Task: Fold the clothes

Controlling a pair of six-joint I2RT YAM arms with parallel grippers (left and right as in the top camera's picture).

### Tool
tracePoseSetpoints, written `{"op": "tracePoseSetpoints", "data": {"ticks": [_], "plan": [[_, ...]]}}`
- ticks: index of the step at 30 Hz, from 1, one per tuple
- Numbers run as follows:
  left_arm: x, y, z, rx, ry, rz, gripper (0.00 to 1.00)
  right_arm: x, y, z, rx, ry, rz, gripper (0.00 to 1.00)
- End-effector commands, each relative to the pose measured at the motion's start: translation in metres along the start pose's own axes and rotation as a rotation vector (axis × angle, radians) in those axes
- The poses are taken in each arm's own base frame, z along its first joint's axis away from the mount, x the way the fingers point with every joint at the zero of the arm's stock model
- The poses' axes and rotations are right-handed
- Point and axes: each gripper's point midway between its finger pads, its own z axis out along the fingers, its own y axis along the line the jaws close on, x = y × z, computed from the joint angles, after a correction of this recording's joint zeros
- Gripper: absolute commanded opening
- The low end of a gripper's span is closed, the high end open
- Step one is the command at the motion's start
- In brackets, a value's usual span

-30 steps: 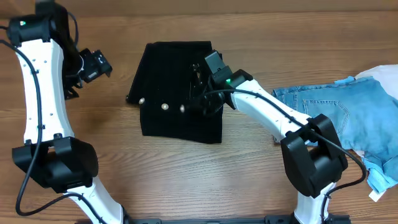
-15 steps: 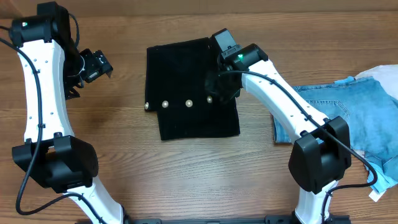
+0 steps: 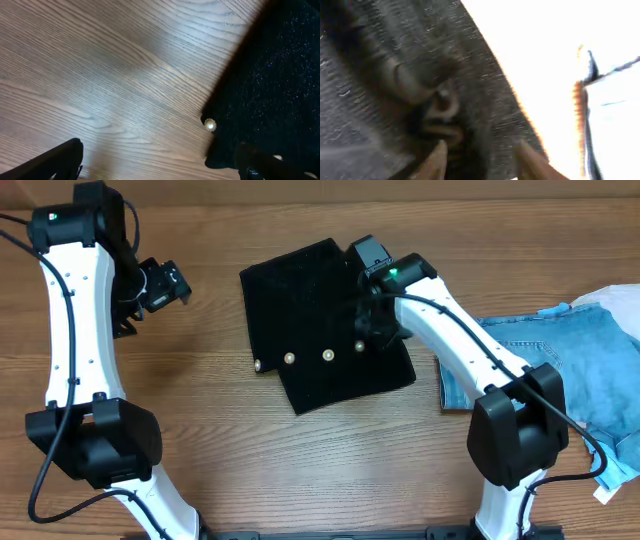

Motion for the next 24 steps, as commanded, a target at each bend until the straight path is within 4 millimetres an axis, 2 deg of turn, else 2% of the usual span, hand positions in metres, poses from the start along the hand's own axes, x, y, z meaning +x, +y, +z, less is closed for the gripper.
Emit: {"op": "tracePoseSetpoints", "data": {"ticks": [1, 4, 6, 8, 9, 10, 11, 12, 14, 15, 18, 20, 24], "plan": [[0.005, -0.007, 0.002, 0.001, 0.011, 0.036, 1.0, -0.01, -0.022, 0.002, 0.086, -0.033, 0.017, 0.54], [0.008, -0.014, 0.003, 0.003, 0.012, 0.055, 1.0, -0.012, -0.017, -0.015, 0.041, -0.011, 0.055, 0.49], [0.011, -0.023, 0.004, 0.007, 0.007, 0.079, 1.0, -0.017, 0.01, -0.039, -0.114, 0.0, 0.003, 0.44], [0.015, -0.033, 0.005, 0.012, 0.004, 0.108, 1.0, -0.02, 0.048, -0.066, -0.335, 0.011, -0.132, 0.41], [0.019, -0.041, 0.006, 0.014, 0.005, 0.13, 0.92, -0.022, 0.063, -0.078, -0.428, 0.005, -0.162, 0.38], [0.023, -0.048, 0.008, 0.016, 0.005, 0.15, 0.73, -0.026, 0.071, -0.084, -0.481, -0.005, -0.176, 0.32], [0.027, -0.056, 0.011, 0.025, 0.008, 0.172, 0.62, -0.029, 0.078, -0.088, -0.524, -0.014, -0.175, 0.25], [0.032, -0.065, 0.018, 0.029, 0.012, 0.19, 0.46, -0.032, 0.084, -0.089, -0.558, -0.016, -0.175, 0.19], [0.044, -0.085, 0.037, 0.048, 0.033, 0.21, 0.2, -0.035, 0.093, -0.083, -0.59, -0.015, -0.18, 0.09], [0.053, -0.097, 0.052, 0.071, 0.052, 0.224, 0.15, -0.035, 0.096, -0.075, -0.585, -0.007, -0.179, 0.07], [0.072, -0.125, 0.083, 0.153, 0.086, 0.272, 0.06, -0.036, 0.102, -0.052, -0.578, 0.017, -0.176, 0.04], [0.085, -0.142, 0.1, 0.209, 0.106, 0.285, 0.05, -0.039, 0.107, -0.043, -0.601, 0.029, -0.172, 0.04], [0.1, -0.149, 0.129, 0.209, 0.11, 0.261, 0.04, -0.045, 0.109, -0.025, -0.62, 0.045, -0.154, 0.04]]}}
